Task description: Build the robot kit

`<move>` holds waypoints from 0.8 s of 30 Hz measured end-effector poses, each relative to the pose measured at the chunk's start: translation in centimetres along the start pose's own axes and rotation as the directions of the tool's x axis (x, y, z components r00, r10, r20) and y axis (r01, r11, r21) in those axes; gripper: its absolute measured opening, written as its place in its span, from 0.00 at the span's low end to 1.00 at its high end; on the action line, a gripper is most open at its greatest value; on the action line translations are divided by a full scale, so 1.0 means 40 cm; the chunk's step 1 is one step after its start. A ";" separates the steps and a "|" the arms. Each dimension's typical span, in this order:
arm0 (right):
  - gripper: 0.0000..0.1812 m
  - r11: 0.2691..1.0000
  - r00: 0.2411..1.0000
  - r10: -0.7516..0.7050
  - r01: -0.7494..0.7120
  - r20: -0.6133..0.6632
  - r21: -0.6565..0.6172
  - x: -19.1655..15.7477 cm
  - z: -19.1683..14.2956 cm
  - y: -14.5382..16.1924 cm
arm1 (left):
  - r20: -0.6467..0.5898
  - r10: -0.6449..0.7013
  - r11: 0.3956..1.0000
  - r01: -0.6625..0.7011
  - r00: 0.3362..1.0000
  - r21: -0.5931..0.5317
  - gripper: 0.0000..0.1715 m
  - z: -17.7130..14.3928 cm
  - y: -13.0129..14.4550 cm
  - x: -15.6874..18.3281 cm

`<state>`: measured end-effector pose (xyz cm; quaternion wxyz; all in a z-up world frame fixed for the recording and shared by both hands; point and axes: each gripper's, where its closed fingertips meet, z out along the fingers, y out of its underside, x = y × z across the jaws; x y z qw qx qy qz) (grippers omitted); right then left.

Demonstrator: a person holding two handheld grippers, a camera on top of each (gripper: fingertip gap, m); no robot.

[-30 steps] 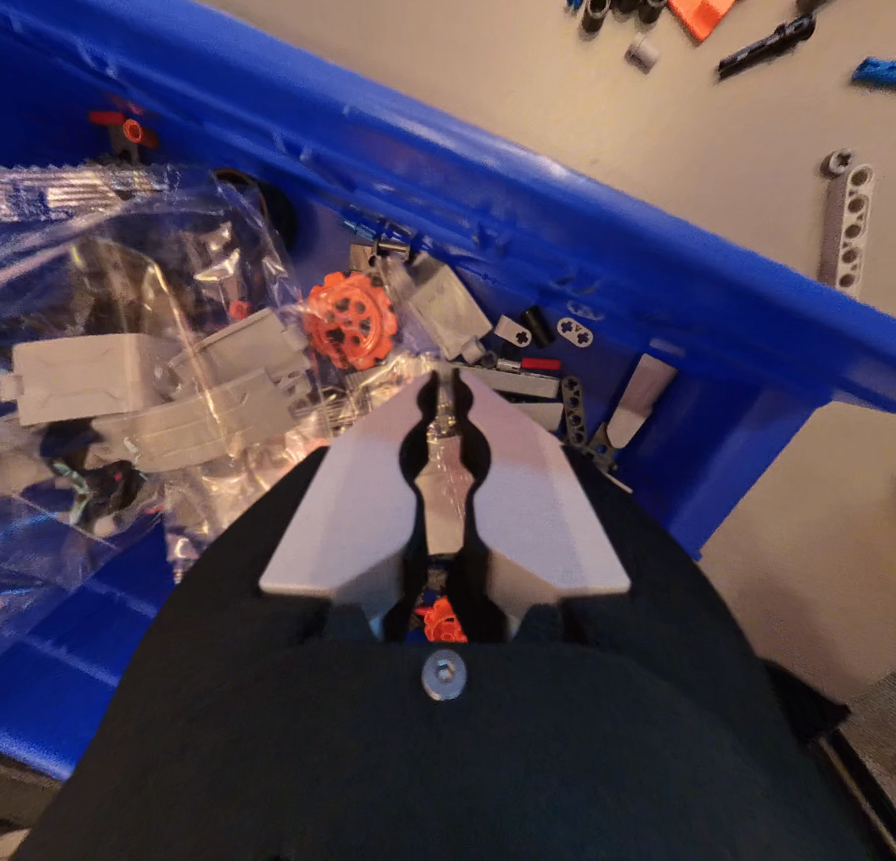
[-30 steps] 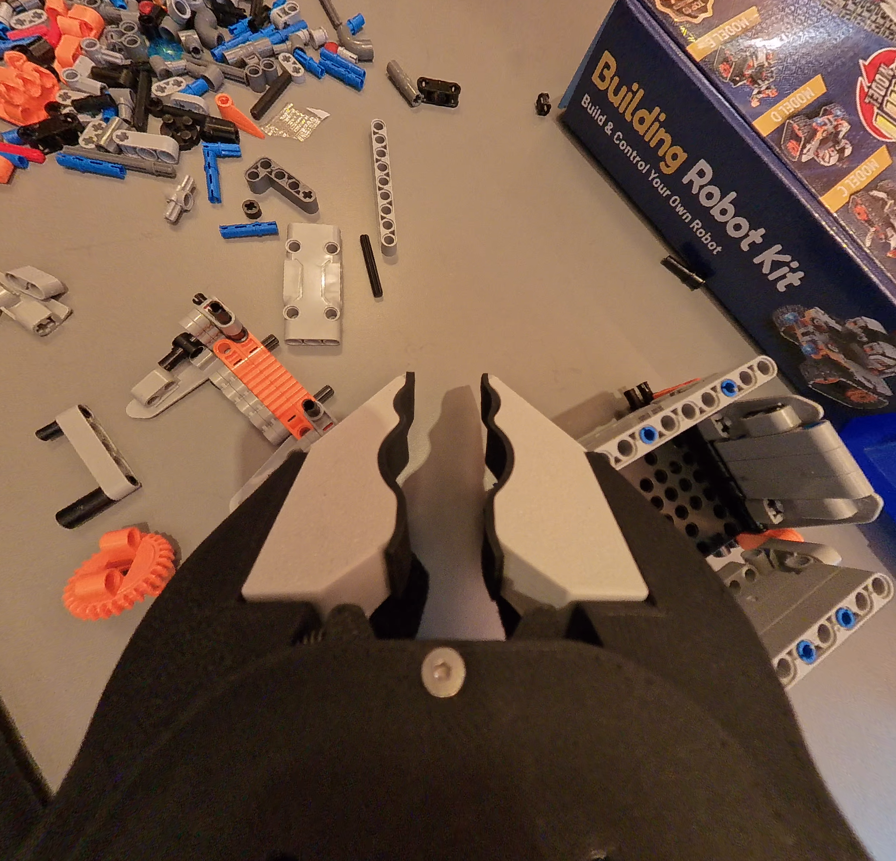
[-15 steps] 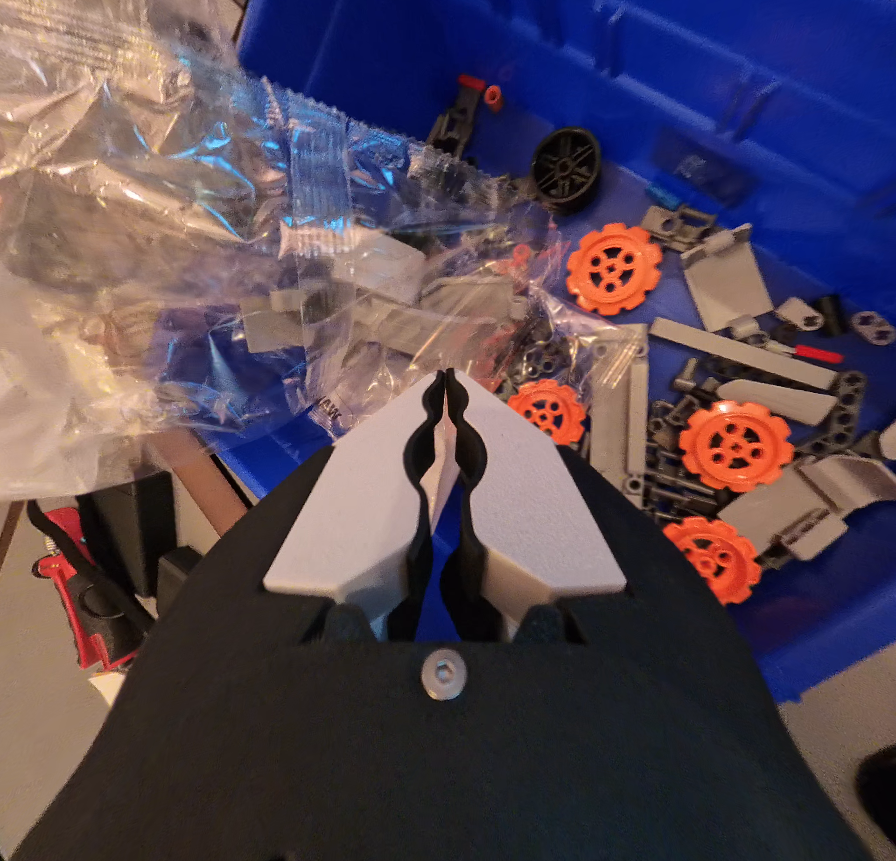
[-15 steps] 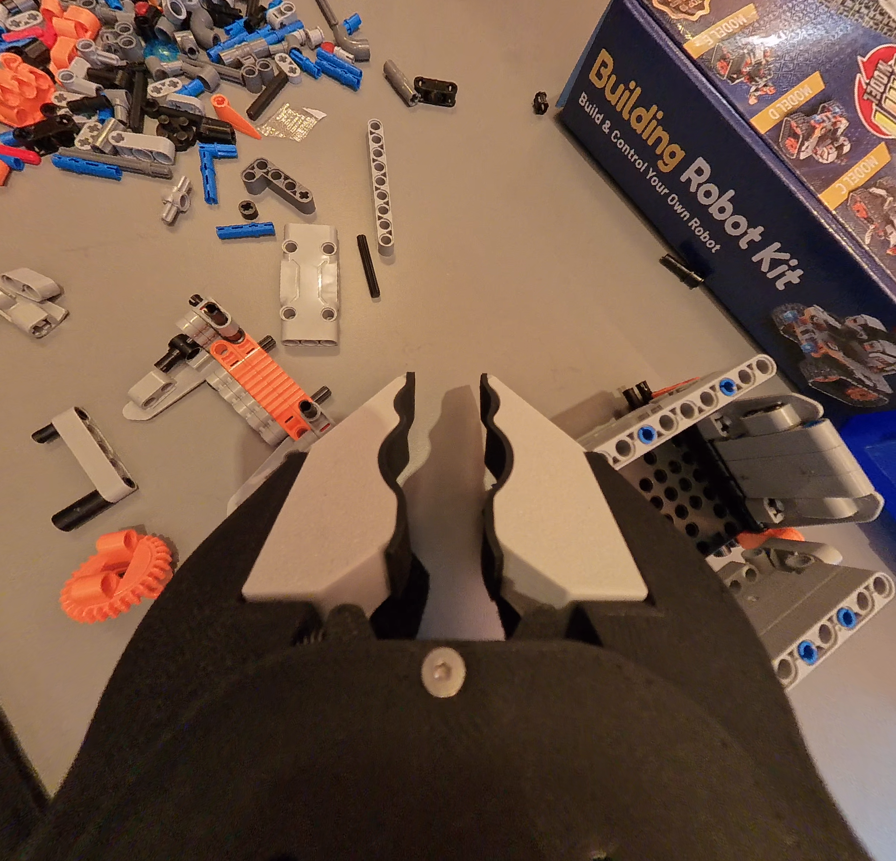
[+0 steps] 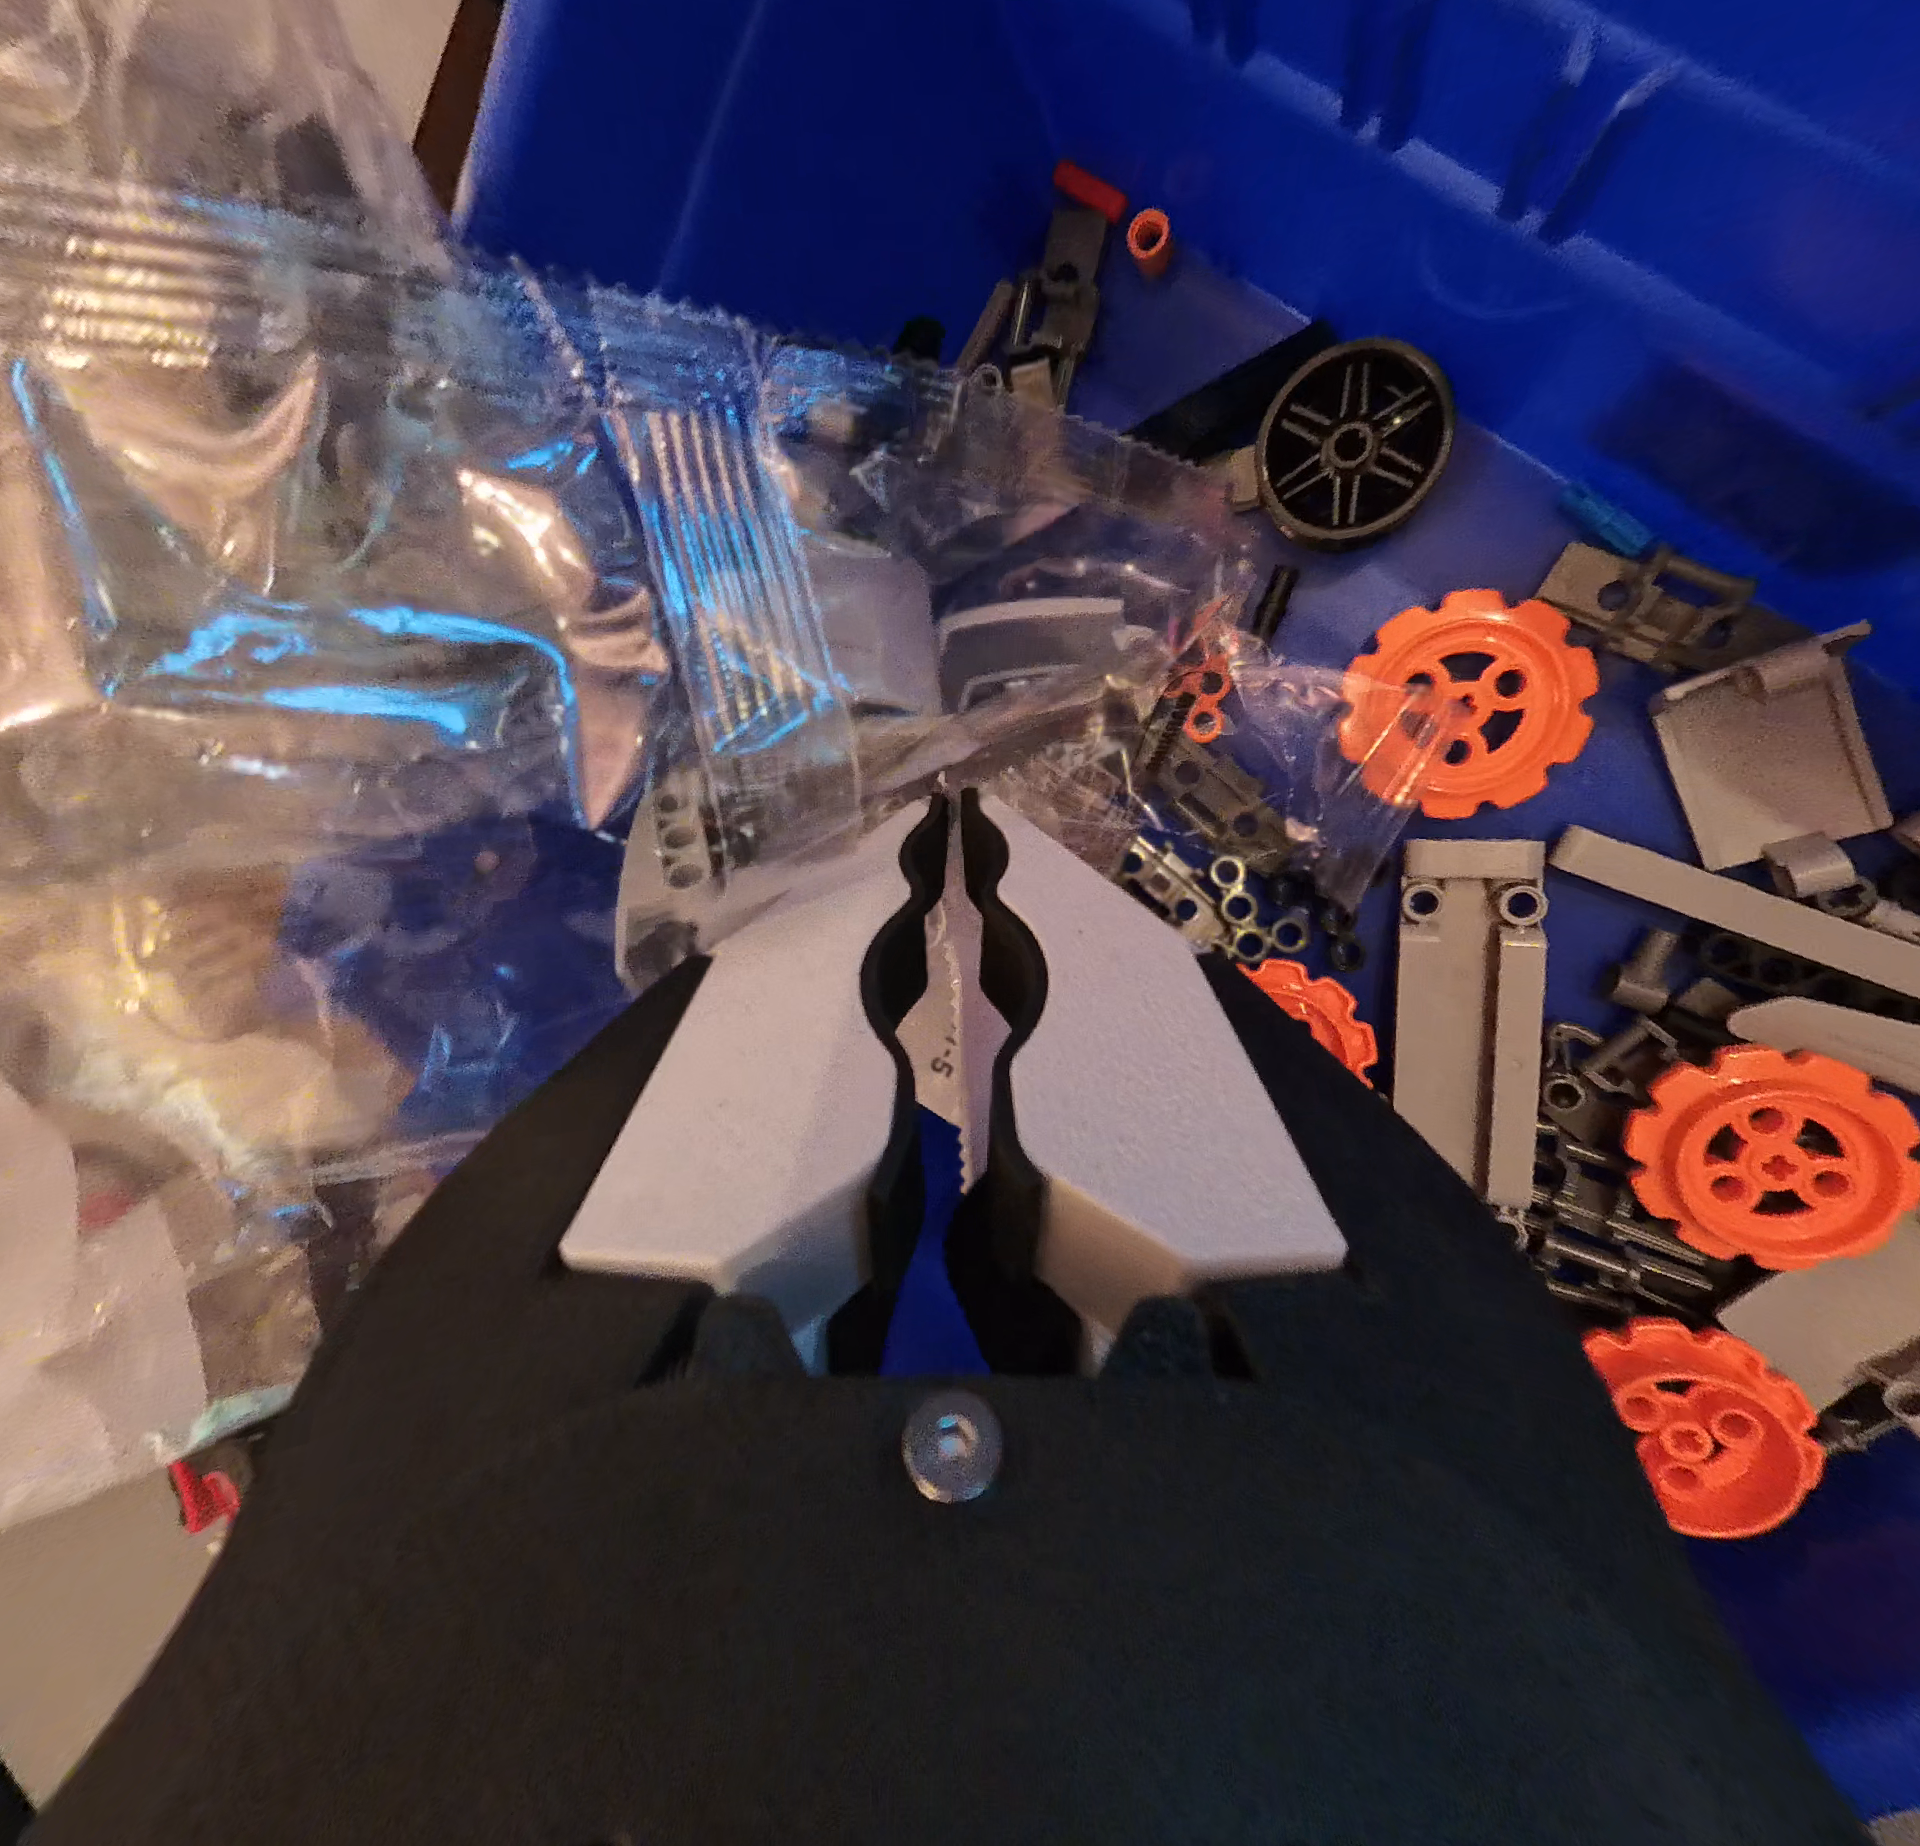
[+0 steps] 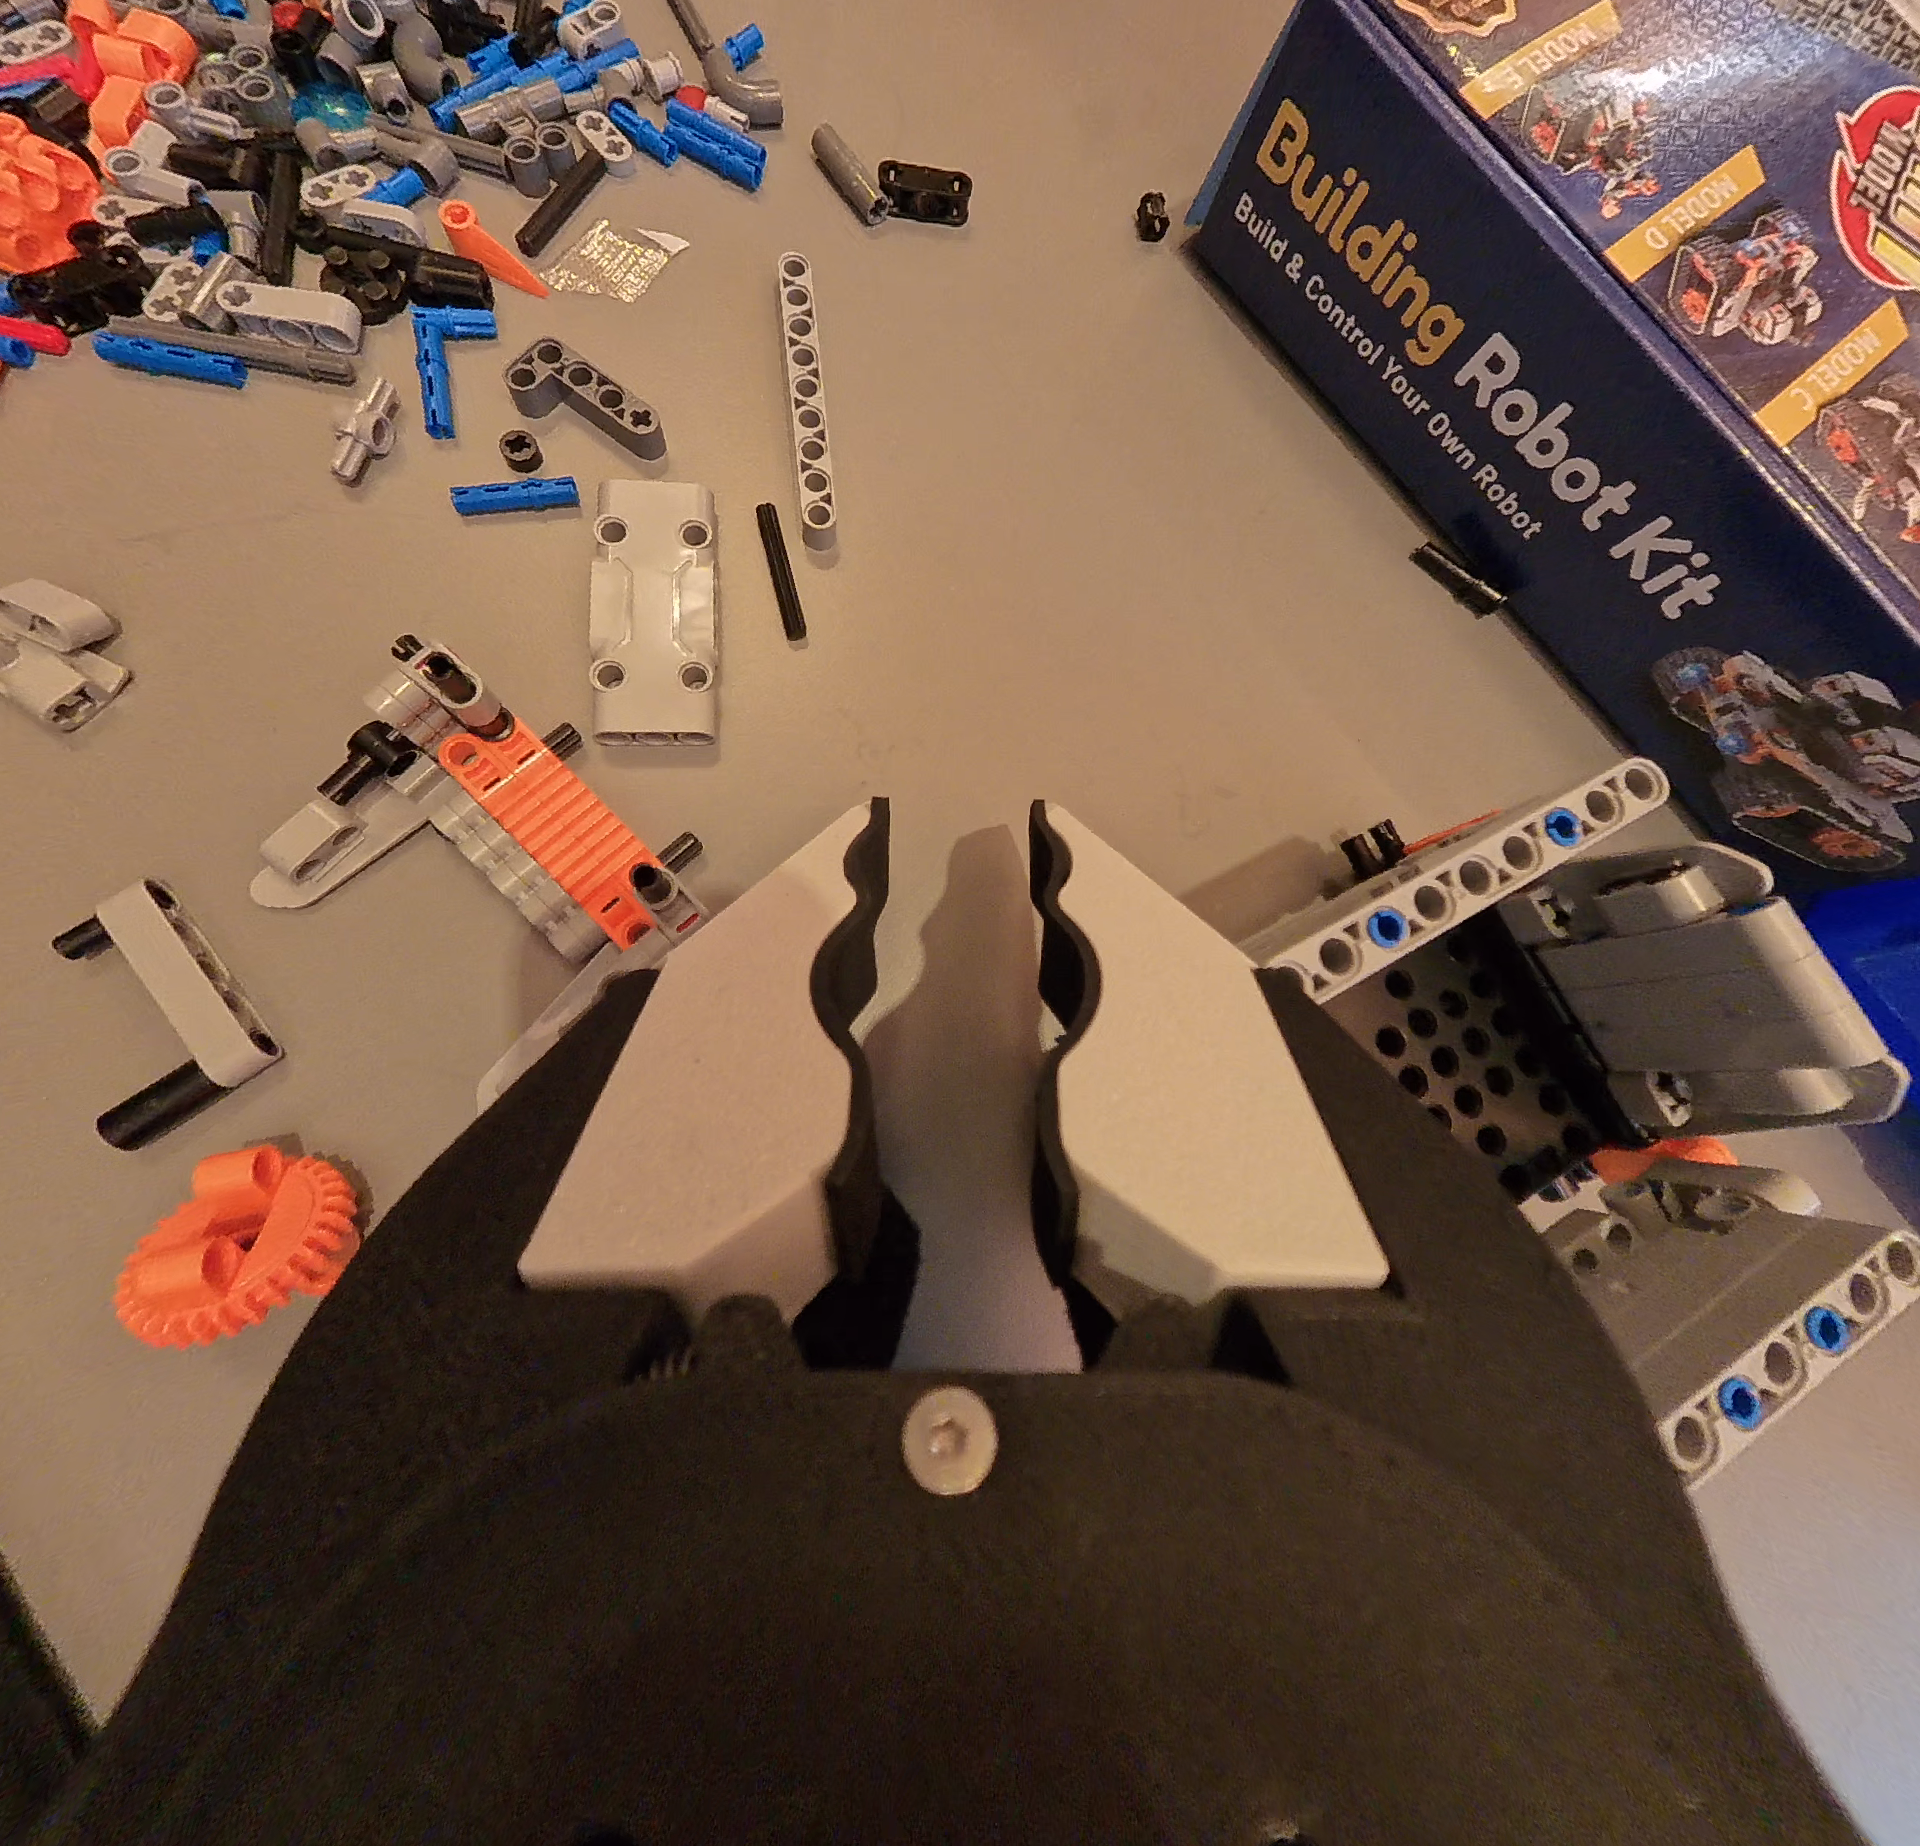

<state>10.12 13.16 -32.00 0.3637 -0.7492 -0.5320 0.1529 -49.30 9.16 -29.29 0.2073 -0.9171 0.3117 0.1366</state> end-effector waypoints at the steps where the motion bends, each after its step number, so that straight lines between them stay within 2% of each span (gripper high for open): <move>1: 0.14 1.000 1.000 0.000 0.000 0.000 0.000 0.000 0.000 0.000 | -0.010 0.012 1.000 -0.012 1.000 0.001 0.01 0.001 -0.004 0.005; 4: 0.14 1.000 1.000 0.001 -0.001 0.001 0.000 -0.001 -0.001 0.000 | -0.038 0.016 1.000 -0.017 0.999 -0.004 0.05 -0.013 -0.006 0.014; 8: 0.15 1.000 1.000 0.000 0.000 0.005 -0.001 -0.001 -0.001 0.001 | -0.109 0.005 1.000 -0.002 0.994 0.027 0.25 -0.056 -0.006 0.044; 9: 0.15 1.000 1.000 -0.001 0.001 0.005 -0.002 -0.002 -0.001 0.001 | -0.119 0.006 1.000 -0.002 0.993 0.029 0.27 -0.066 -0.001 0.051; 11: 0.15 1.000 1.000 -0.001 0.001 0.005 -0.003 -0.002 -0.002 0.001 | -0.124 0.024 0.999 -0.019 0.992 0.042 0.26 -0.089 0.006 0.065; 14: 0.15 1.000 1.000 -0.002 0.002 0.004 -0.004 -0.002 -0.002 0.001 | -0.205 0.037 0.997 -0.022 0.978 0.075 0.25 -0.133 0.000 0.123; 18: 0.15 1.000 1.000 -0.001 0.001 0.003 -0.004 -0.002 -0.002 0.001 | -0.317 0.120 0.990 -0.089 0.941 0.110 0.19 -0.175 -0.008 0.220; 21: 0.15 1.000 1.000 -0.001 0.001 0.002 -0.004 -0.002 -0.002 0.001 | -0.380 0.170 0.985 -0.145 0.909 0.093 0.18 -0.169 0.005 0.280; 24: 0.15 1.000 1.000 0.000 0.000 0.001 -0.004 -0.001 -0.002 0.002 | -0.429 0.196 0.979 -0.202 0.882 0.032 0.23 -0.138 0.039 0.324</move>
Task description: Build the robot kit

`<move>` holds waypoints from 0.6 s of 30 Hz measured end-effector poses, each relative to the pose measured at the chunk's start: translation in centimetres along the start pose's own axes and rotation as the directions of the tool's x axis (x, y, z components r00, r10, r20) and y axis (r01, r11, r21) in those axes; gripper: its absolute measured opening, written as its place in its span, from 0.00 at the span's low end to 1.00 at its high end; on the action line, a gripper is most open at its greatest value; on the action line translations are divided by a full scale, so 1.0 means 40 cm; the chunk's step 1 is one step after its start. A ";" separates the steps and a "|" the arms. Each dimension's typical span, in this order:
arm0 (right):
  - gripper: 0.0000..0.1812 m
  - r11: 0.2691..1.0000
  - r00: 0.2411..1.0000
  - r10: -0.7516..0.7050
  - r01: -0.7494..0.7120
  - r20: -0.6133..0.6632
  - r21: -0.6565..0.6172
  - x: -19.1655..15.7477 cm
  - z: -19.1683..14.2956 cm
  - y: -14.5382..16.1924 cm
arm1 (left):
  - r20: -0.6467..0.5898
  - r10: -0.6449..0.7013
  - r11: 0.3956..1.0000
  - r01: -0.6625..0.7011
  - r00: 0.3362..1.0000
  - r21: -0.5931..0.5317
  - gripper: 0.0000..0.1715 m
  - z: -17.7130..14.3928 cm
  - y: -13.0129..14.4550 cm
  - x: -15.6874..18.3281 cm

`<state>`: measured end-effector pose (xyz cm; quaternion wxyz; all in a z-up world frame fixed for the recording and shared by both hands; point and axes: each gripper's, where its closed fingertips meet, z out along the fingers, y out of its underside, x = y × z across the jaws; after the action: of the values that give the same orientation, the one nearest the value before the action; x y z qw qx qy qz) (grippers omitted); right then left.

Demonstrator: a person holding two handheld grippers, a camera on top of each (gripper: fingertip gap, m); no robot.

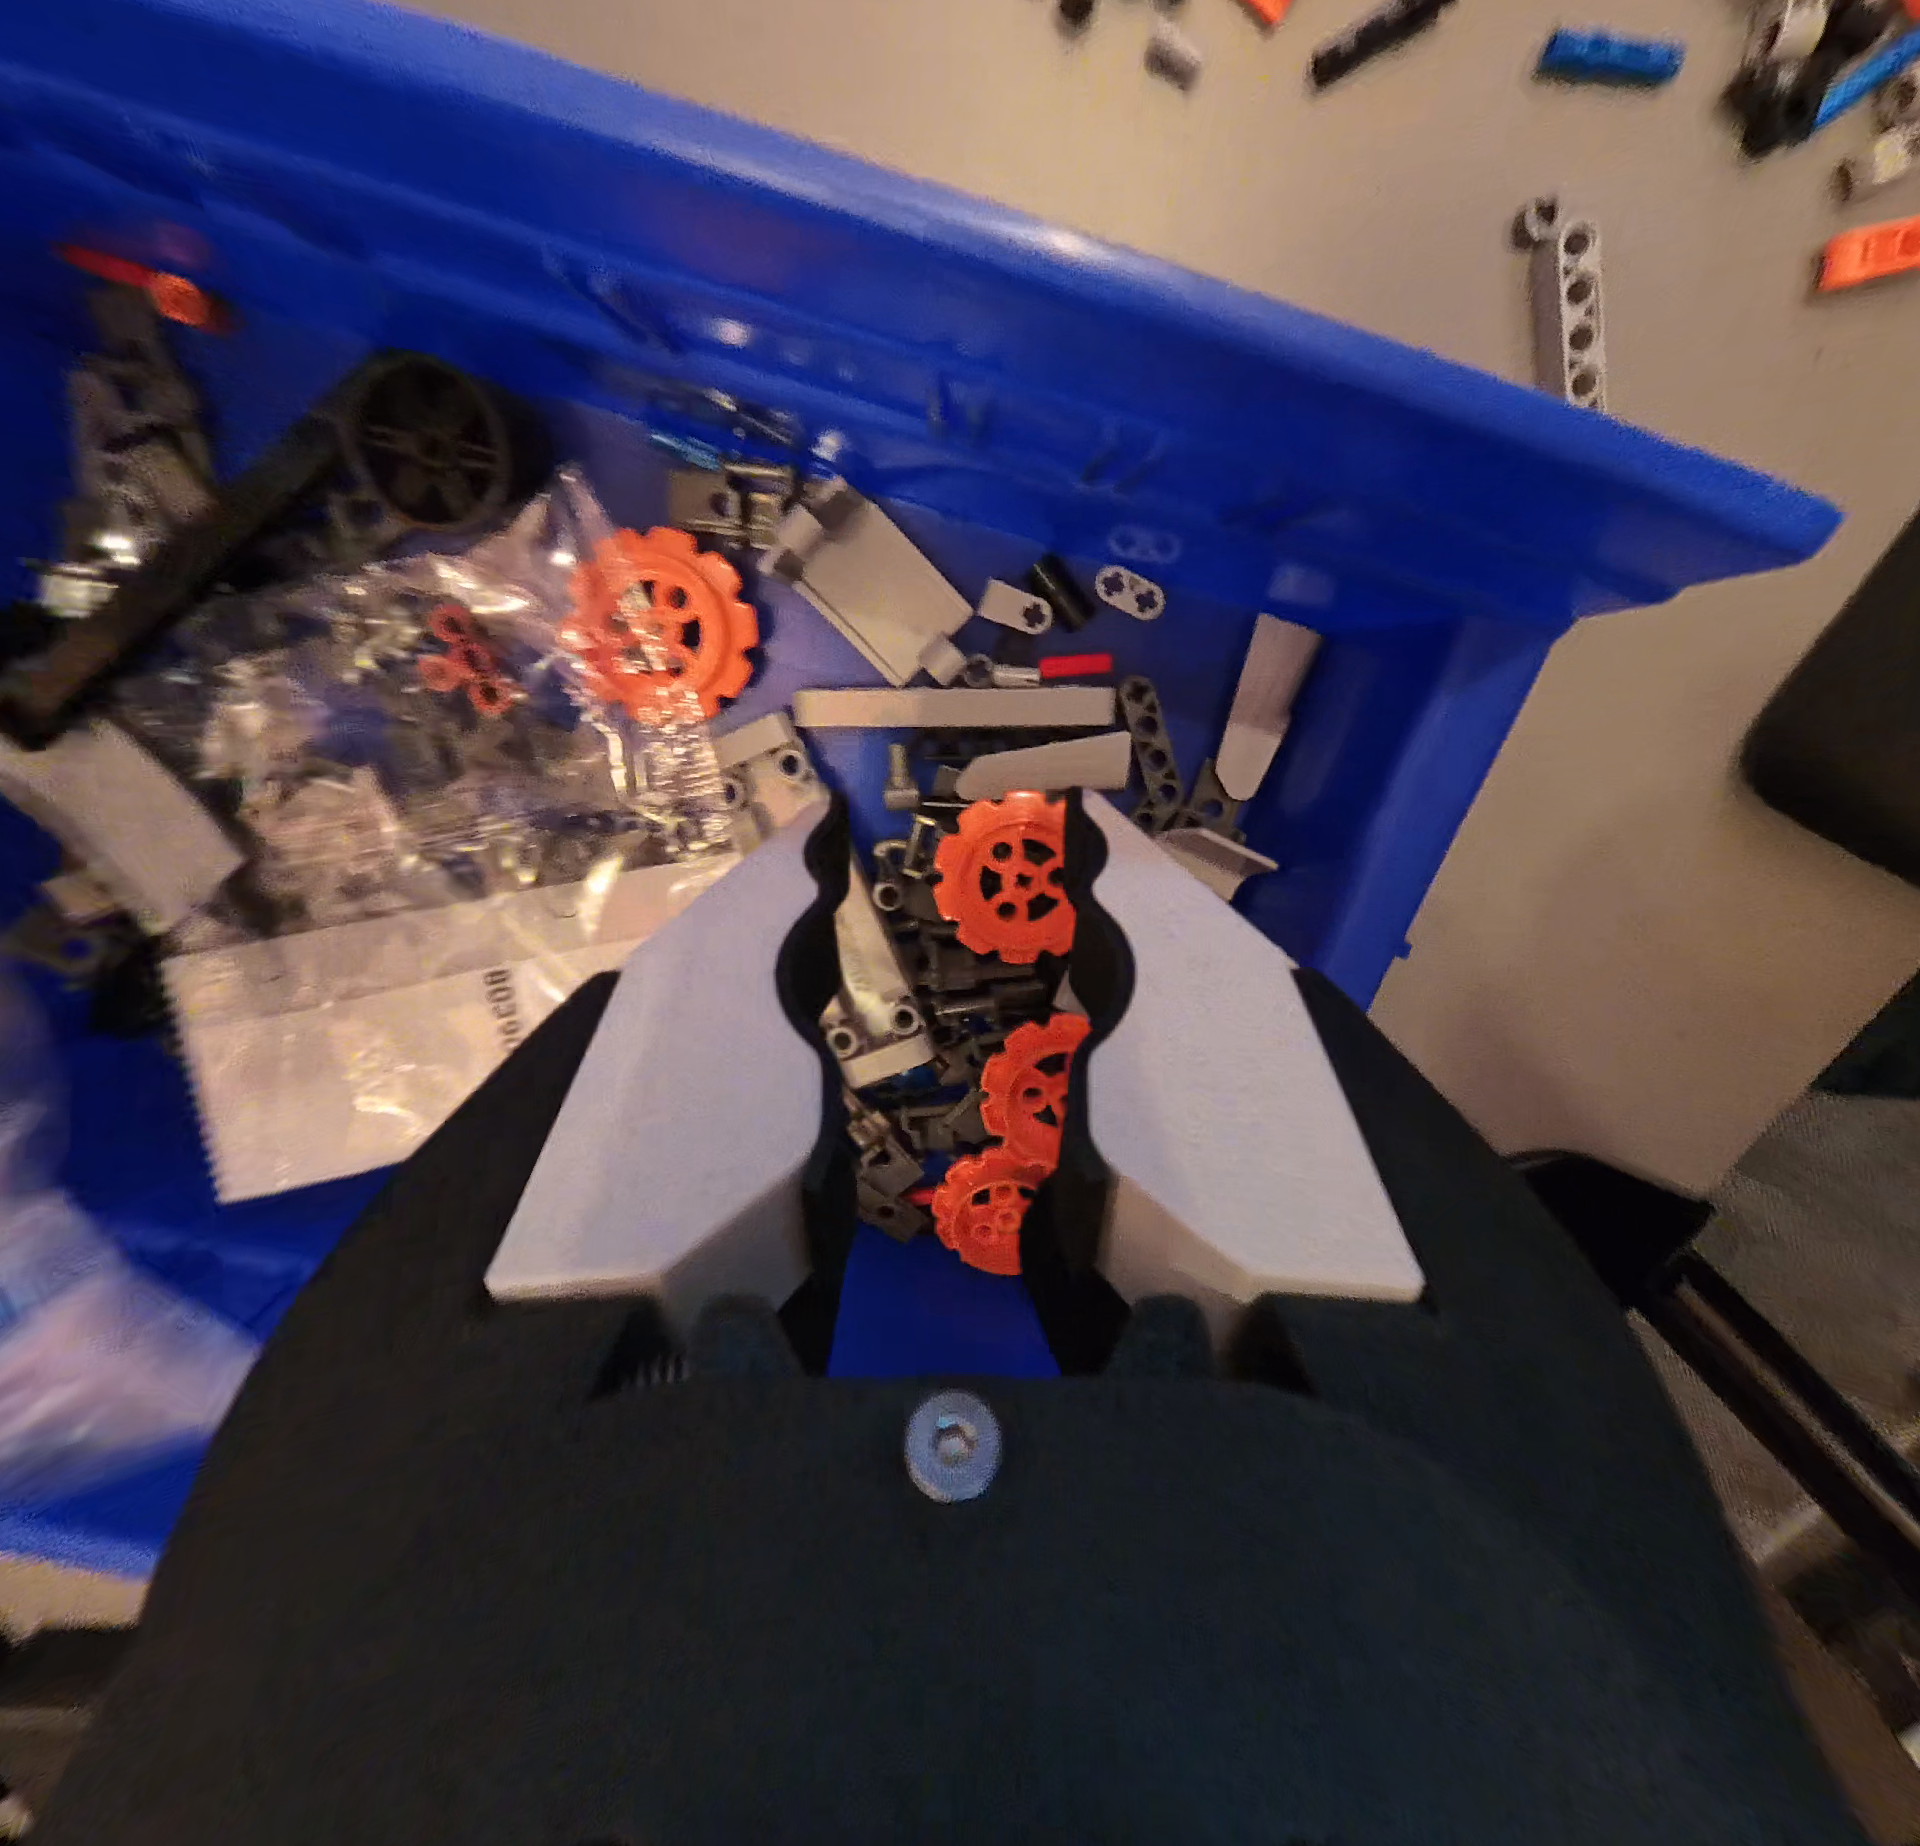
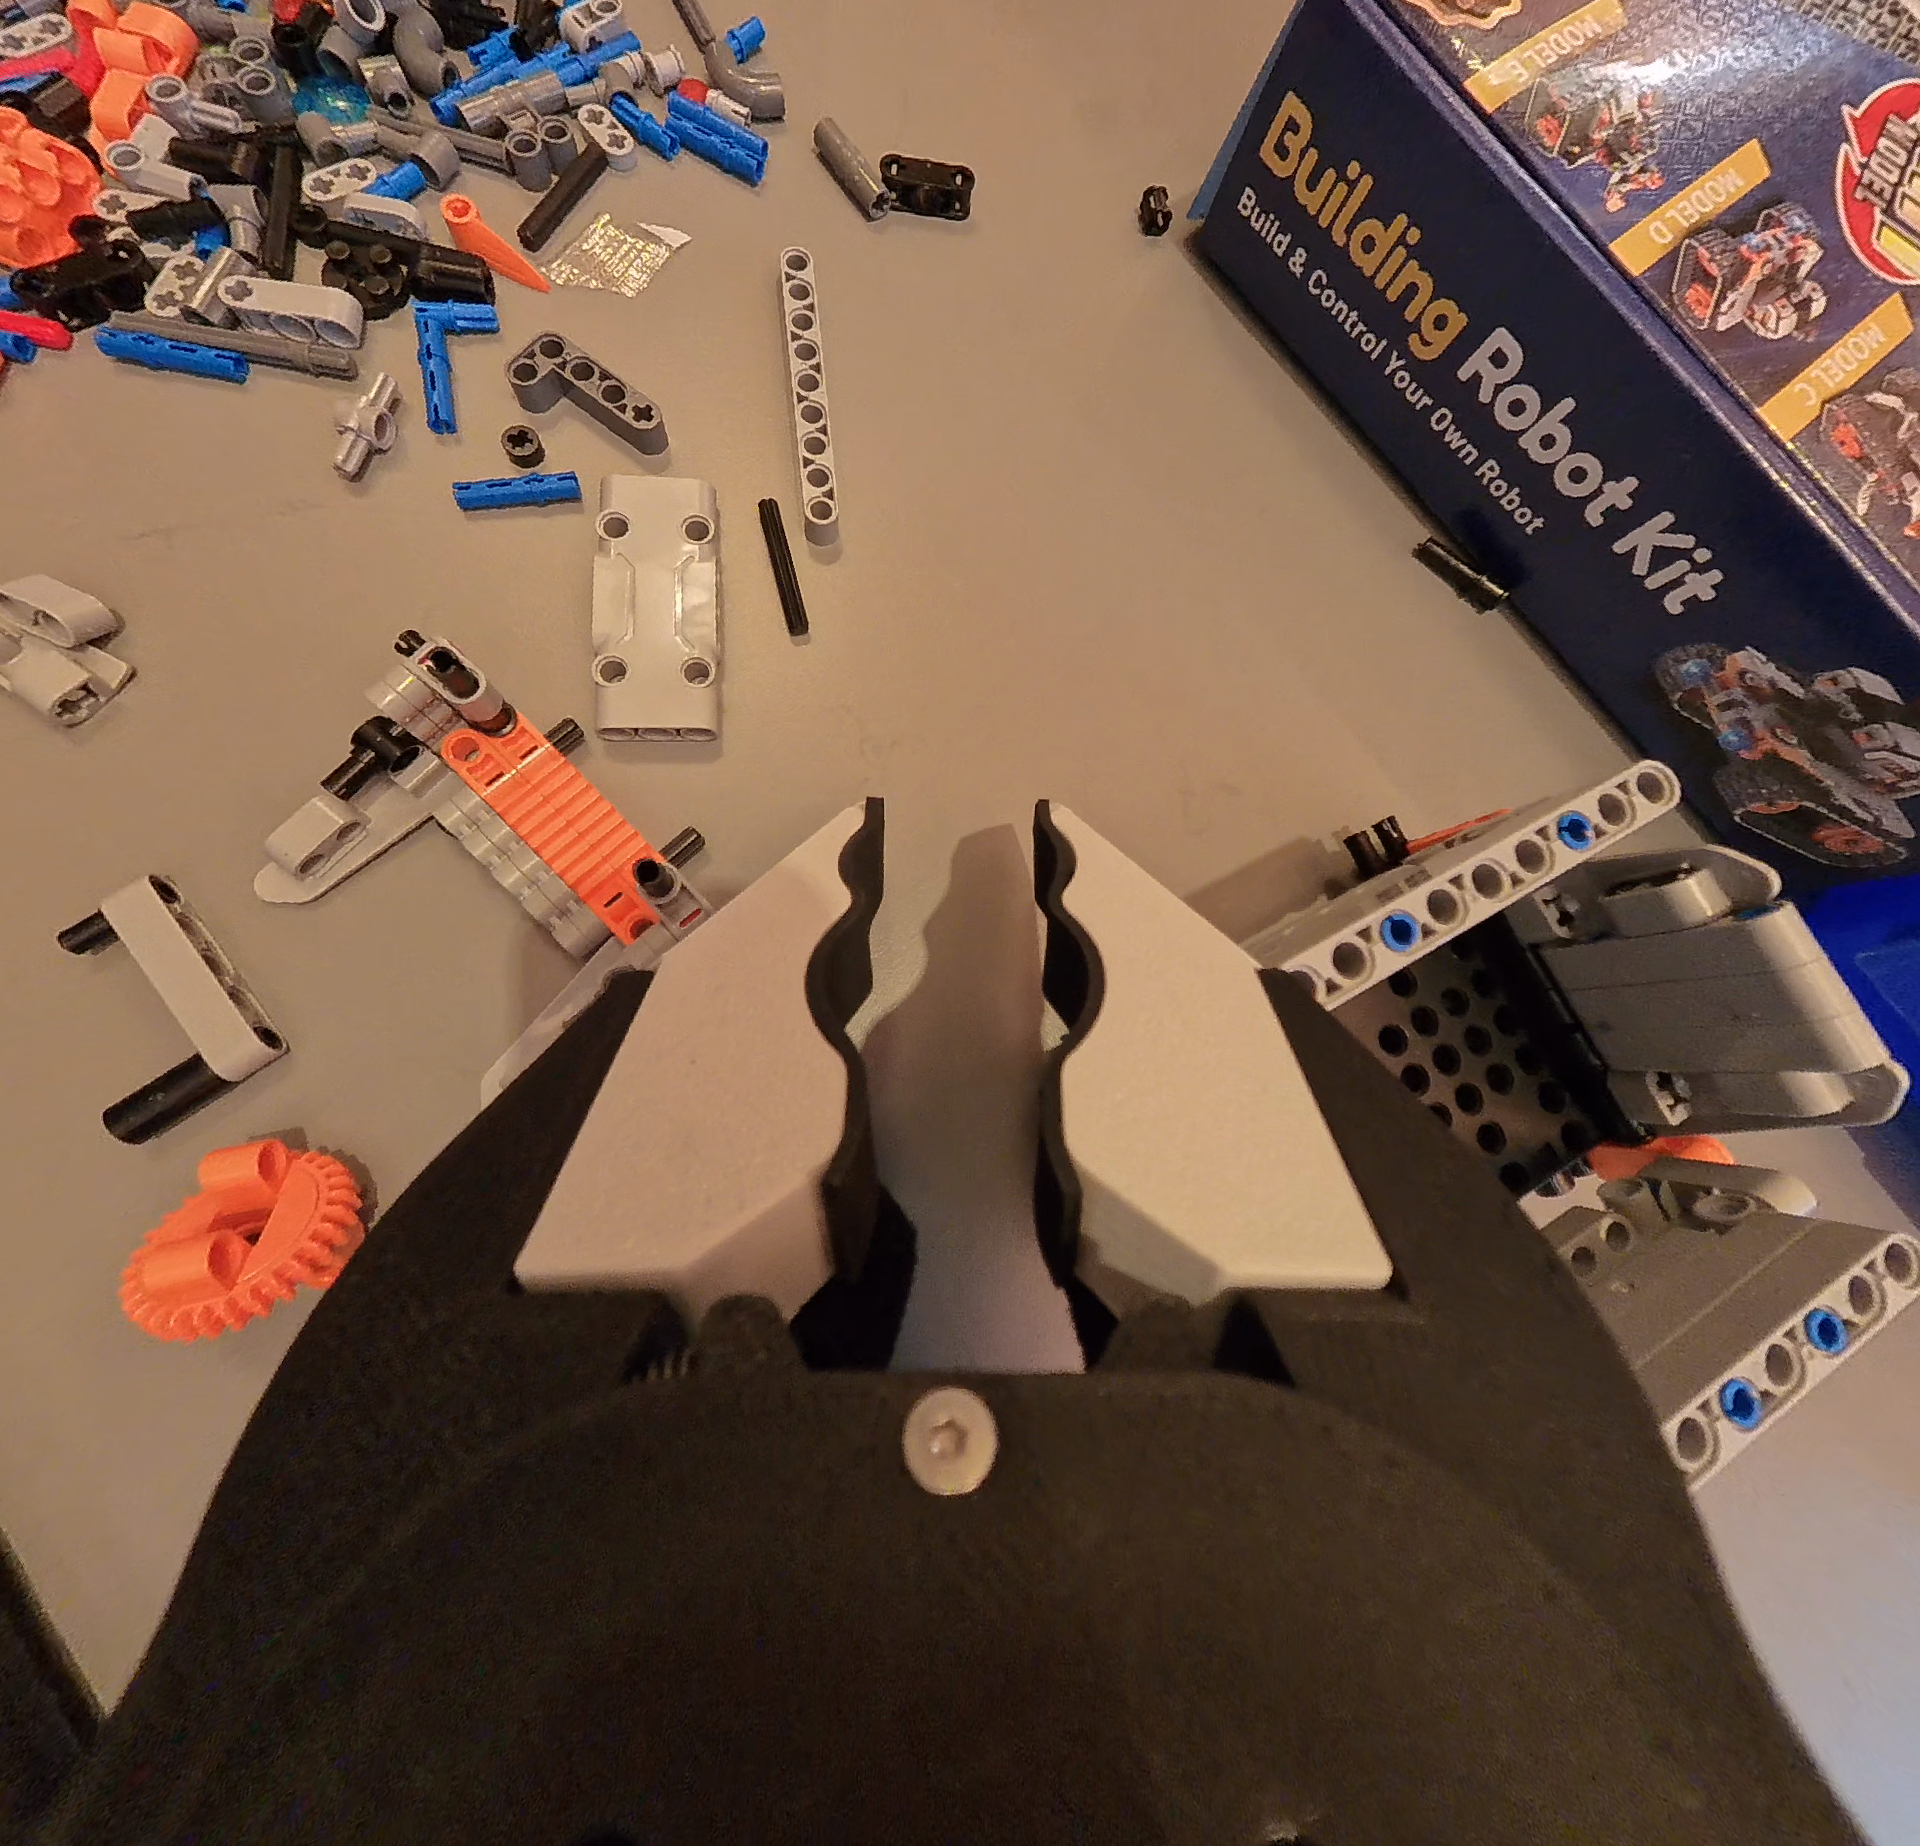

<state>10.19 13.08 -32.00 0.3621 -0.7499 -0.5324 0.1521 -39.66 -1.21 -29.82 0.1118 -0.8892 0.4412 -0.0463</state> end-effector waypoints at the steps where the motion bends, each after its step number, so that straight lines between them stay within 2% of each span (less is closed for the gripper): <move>1: 0.15 1.000 1.000 0.000 0.000 0.000 0.001 0.000 0.000 0.000 | -0.015 0.006 1.000 -0.006 1.000 -0.018 0.23 0.013 0.008 0.008; 7: 0.14 1.000 1.000 0.001 -0.001 -0.003 0.001 0.002 0.000 0.000 | -0.042 -0.001 0.996 -0.003 0.999 -0.088 0.22 0.070 0.047 0.022; 11: 0.14 1.000 1.000 0.000 0.000 -0.006 0.000 0.002 0.000 0.000 | -0.059 -0.004 0.997 -0.001 0.998 -0.083 0.17 0.078 0.052 0.029; 18: 0.14 1.000 1.000 0.001 -0.001 -0.010 -0.002 0.004 -0.002 0.002 | -0.075 -0.031 0.997 0.026 0.997 -0.075 0.14 0.076 0.060 0.029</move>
<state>10.35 13.17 -32.00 0.3638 -0.7513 -0.5302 0.1482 -40.27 -3.08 -33.36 0.0615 -0.8965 0.4338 -0.0653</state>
